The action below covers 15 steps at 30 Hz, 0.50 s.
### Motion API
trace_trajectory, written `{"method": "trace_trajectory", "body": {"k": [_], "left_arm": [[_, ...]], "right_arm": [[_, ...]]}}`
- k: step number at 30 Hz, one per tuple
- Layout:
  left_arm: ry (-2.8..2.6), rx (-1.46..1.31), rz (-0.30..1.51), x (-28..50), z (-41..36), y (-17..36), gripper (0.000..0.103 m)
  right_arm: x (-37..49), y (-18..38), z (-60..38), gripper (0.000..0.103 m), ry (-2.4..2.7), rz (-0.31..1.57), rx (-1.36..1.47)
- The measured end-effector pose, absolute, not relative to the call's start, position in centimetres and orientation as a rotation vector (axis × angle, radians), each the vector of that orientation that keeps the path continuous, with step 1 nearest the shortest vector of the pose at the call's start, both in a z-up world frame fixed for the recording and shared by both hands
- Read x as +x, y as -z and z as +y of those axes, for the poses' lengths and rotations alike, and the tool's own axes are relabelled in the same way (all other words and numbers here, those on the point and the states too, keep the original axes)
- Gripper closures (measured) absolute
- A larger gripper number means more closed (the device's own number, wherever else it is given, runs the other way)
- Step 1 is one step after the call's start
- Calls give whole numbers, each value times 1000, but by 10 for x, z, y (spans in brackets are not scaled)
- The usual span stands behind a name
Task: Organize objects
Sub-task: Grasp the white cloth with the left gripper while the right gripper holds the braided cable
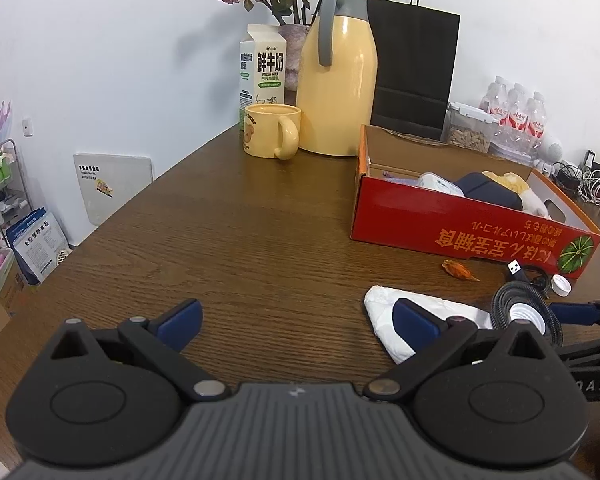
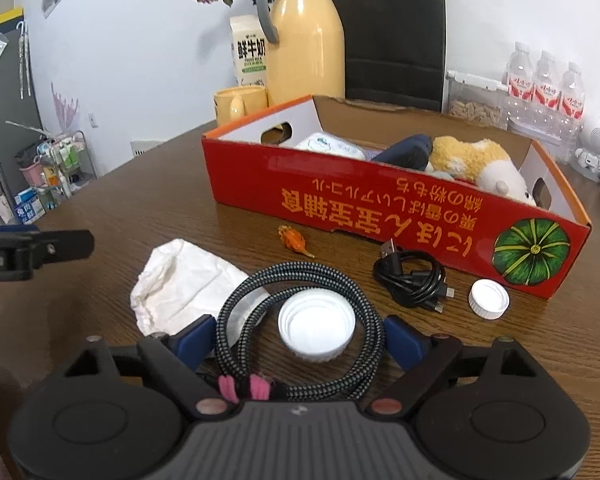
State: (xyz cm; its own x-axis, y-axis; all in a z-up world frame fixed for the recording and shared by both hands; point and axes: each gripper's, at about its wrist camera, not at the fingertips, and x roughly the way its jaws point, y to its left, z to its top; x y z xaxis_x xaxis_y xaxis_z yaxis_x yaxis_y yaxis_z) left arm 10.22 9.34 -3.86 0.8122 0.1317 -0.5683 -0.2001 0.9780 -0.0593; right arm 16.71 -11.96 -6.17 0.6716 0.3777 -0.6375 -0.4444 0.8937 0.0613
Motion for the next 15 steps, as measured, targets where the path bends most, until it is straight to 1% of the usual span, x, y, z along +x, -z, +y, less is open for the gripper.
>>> {"method": "trace_trajectory", "body": {"k": [8,15], "left_arm": [[-140,-99,614,108,80,41,0],[-44,-74,664,124,56,52,0]], "right_arm": [[161,51,-134,14,-458,651,-69],[157,47,-161,14,-410,624,-31]]}}
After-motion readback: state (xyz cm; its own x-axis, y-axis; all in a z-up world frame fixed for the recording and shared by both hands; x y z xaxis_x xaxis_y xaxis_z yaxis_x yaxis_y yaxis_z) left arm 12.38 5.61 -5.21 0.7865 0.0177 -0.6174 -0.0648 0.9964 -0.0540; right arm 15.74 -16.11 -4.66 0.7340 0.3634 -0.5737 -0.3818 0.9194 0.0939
